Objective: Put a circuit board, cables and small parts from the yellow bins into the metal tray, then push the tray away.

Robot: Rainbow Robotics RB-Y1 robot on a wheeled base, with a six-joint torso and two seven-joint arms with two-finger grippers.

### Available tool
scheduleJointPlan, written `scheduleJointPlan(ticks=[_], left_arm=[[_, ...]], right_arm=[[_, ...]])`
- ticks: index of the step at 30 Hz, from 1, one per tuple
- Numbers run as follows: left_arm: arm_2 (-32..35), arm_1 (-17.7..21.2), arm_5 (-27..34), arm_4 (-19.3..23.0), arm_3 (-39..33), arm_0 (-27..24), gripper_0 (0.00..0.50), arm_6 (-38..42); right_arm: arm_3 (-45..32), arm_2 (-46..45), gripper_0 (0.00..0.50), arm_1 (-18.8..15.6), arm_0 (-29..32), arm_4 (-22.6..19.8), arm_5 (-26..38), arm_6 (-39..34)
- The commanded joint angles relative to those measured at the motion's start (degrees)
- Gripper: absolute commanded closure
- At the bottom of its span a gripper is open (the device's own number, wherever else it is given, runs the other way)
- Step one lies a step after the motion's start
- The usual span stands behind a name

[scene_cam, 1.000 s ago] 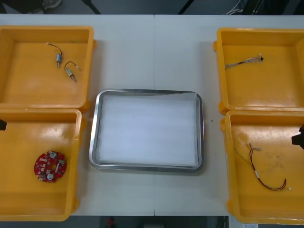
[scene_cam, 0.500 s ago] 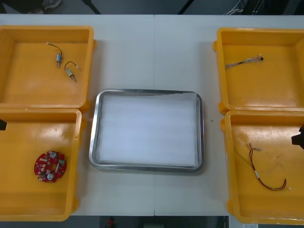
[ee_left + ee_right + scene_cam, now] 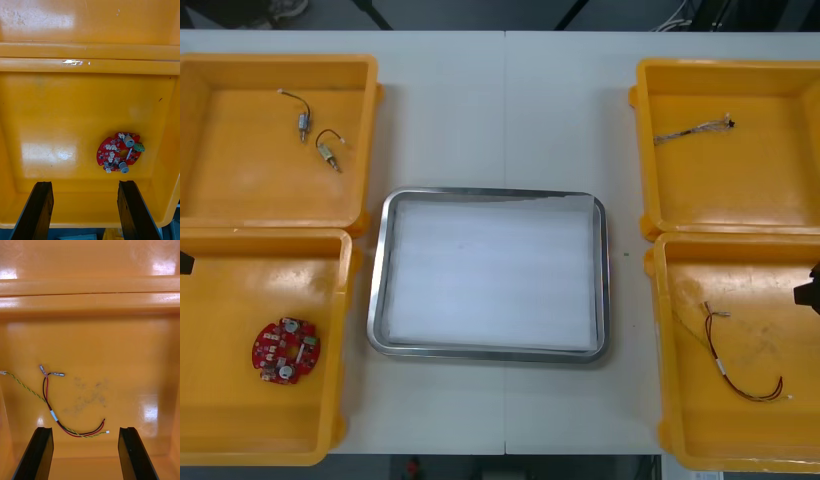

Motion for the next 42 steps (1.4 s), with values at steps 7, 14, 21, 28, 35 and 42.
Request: scheduleJointPlan(ticks=[7, 14, 21, 28, 35, 42], left_arm=[[0.22, -0.42, -0.27, -0.45, -0.35, 1.84, 0.000, -4.37], [-0.13, -0.33, -0.45, -0.80, -0.44, 1.67, 0.000, -4.19], [-2.42, -0.42, -4.23, -1.77, -0.70, 2.46, 0.000, -4.19], [-4.70, -0.33, -8.98, -3.00, -0.96, 4.57, 0.000, -4.19], [-7.69, -0.42, -14.95, -4.23, -2.54, 8.35, 0.000, -3.93], [-12.35, -1.48, -17.50, -7.30, -2.90, 8.79, 0.000, -2.26]], right_arm=[[-1.20, -2.41, 0.000, -3.24, -0.24, 0.01, 0.16, -2.09], [-3.22, -1.89, 0.000, -4.29, -0.85, 1.24, 0.16, -1.83], [-3.40, -1.27, 0.000, -4.03, 0.11, 0.45, 0.16, -0.69], [-4.19, 2.25, 0.000, -4.03, 4.95, -1.83, 0.16, 0.46], [-7.53, 7.61, 0.000, -4.03, 10.22, 1.33, -1.12, 1.86], [-7.53, 11.56, 0.000, -3.85, 12.51, 2.38, -7.54, 4.06]])
